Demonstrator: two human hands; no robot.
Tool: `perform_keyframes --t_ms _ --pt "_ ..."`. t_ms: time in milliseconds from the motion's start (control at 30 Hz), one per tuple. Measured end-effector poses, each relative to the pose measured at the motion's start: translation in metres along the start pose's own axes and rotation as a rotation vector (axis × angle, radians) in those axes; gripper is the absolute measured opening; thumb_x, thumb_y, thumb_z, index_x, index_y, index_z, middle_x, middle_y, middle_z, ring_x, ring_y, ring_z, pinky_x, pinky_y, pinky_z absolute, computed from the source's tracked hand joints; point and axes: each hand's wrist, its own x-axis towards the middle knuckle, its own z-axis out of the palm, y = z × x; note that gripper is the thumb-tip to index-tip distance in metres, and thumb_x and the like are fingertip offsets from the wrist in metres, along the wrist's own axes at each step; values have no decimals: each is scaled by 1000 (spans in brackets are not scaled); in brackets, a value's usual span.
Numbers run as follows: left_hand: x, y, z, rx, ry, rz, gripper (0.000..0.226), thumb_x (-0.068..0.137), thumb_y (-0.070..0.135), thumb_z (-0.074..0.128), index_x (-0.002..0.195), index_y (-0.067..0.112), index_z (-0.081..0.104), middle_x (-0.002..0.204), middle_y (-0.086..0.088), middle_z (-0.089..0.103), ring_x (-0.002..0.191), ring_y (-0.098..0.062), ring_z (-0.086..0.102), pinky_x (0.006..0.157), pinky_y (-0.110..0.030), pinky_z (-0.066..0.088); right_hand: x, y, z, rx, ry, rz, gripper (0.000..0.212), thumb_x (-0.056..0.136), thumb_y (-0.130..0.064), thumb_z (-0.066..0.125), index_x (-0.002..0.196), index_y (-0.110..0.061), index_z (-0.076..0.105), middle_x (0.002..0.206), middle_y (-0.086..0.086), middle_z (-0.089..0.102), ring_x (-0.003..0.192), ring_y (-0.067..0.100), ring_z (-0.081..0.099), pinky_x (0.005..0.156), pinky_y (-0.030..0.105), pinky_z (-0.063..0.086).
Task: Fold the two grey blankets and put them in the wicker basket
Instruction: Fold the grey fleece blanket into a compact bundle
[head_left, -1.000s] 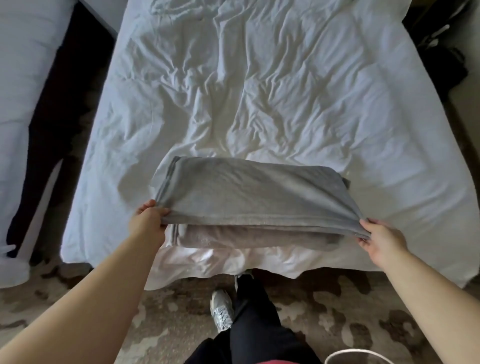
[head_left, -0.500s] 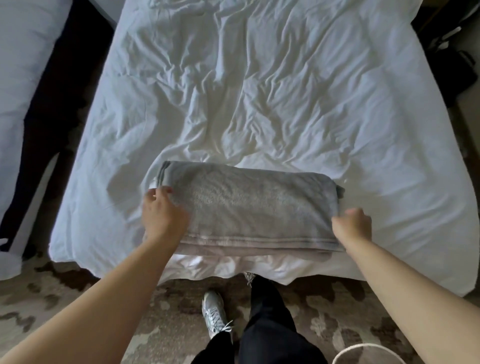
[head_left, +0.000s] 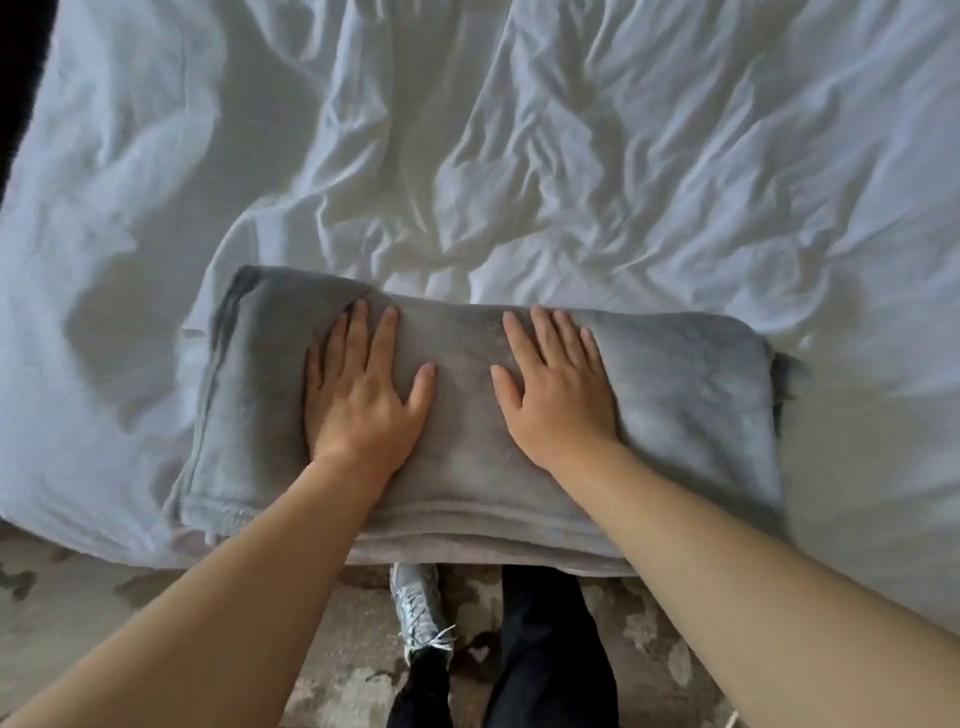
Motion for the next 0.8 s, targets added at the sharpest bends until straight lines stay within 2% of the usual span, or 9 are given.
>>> perform_keyframes --t_ms 167,267,367,467,533,700,800 --pt "4 -1 20 -7 18 12 75 87 60 18 151 21 21 160 -6 17 146 -22 13 113 -27 -10 -12 25 11 -14 65 80 67 93 -53 16 152 -22 23 160 7 20 148 25 13 117 31 -4" --pt "5 1 25 -27 29 -5 75 87 60 19 151 21 20 160 -6 16 146 -22 11 113 -26 -10 -15 46 10 -38 63 102 63 97 -50 23 153 -22 19 161 7 16 149 24 7 118 30 -5" --pt "6 0 27 -27 33 -1 75 87 59 20 151 20 21 159 -7 17 146 -23 12 114 -27 -8 -24 71 7 -76 112 163 62 97 -48 25 152 -19 23 159 9 21 148 26 13 117 30 -3" --pt "5 2 28 -35 30 0 74 87 60 21 151 21 21 159 -7 17 146 -22 12 115 -28 -7 -36 91 4 -103 152 257 67 93 -50 20 151 -17 28 158 11 25 147 29 19 118 36 5" --pt "5 4 25 -53 21 1 74 88 59 22 151 21 21 159 -7 18 146 -23 12 117 -31 -5 -40 96 4 -131 129 321 67 93 -52 20 151 -19 26 159 10 20 147 28 16 118 39 7" --pt "6 9 -1 -132 -28 14 63 93 49 39 148 18 29 159 -9 17 146 -24 11 120 -40 2 -31 68 -9 -161 64 424 64 97 -46 30 154 -19 16 161 11 6 149 27 2 119 43 -2" --pt "9 10 -26 -155 108 84 54 90 33 52 140 16 42 156 -11 26 145 -28 17 118 -48 3 -22 34 -27 -123 104 352 68 94 -52 17 154 -20 11 161 13 2 148 29 -3 116 46 -11"
